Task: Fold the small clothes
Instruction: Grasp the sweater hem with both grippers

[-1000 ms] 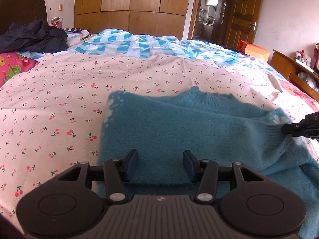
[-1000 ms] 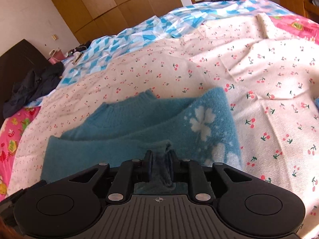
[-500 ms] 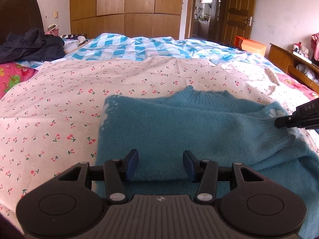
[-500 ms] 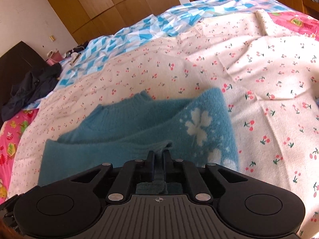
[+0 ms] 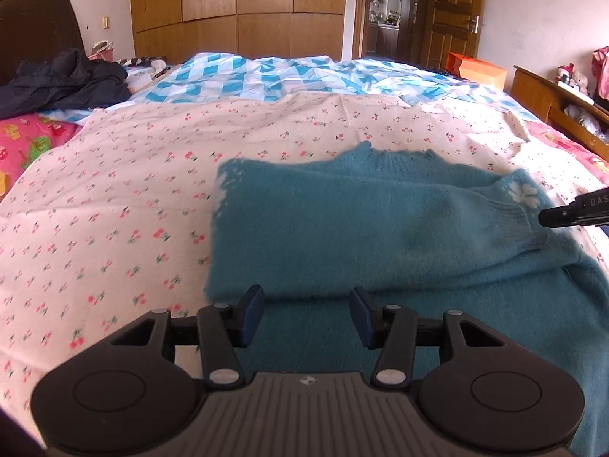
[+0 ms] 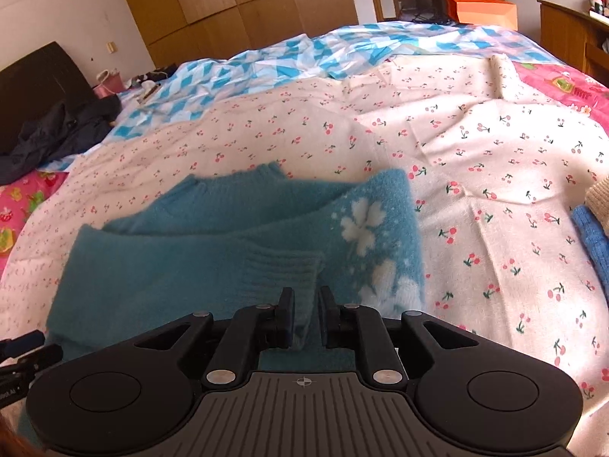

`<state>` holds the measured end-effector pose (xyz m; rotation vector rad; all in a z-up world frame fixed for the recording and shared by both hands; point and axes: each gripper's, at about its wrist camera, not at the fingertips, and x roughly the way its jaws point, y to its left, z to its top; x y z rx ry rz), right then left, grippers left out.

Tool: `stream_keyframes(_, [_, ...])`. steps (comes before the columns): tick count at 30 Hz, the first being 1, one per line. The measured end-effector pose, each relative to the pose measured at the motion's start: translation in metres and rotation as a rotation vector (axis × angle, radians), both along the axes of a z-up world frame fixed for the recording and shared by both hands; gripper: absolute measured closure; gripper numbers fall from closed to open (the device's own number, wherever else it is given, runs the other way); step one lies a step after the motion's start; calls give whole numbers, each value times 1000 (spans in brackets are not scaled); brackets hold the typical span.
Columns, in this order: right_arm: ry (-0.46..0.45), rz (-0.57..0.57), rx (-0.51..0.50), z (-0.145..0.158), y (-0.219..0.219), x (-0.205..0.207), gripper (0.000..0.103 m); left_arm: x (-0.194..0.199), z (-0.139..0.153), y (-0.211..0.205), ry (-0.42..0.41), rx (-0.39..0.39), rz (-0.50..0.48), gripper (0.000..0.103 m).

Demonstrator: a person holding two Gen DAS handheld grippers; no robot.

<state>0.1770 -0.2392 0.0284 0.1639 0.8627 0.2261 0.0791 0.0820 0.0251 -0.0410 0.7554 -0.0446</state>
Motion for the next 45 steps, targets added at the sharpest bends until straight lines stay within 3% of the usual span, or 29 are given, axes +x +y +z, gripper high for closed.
stream_keyframes(5, [84,28,-41,-20,4,-15,87,-26,-9,11,118,5,29,50])
stream_keyframes(10, [70,60,-21,2,3,-44,85,-60,1,18,184,7,-2,50])
stream_keyframes(16, [101,152,-88,28,-5,-108,80,-90,13,28,294,-20,-9,50])
stream_keyframes(25, [391,139,-141,27,-35,-193,79,-119,19,22,434,-67,-64,50])
stream_keyframes(30, [515,167,-109,18,-30,-207,70,-126,20,19,489,-59,-83,50])
stream_keyframes(35, [553,171,-104,3,-23,-205,69,-130,17,24,526,-102,-48,50])
stream_keyframes(39, [580,180,-67,-6,-19,-196,67,-127,15,22,558,-91,-59,50])
stream_keyframes(45, [584,165,-32,-7,-23,-194,66,-128,25,24,583,-70,-2,50])
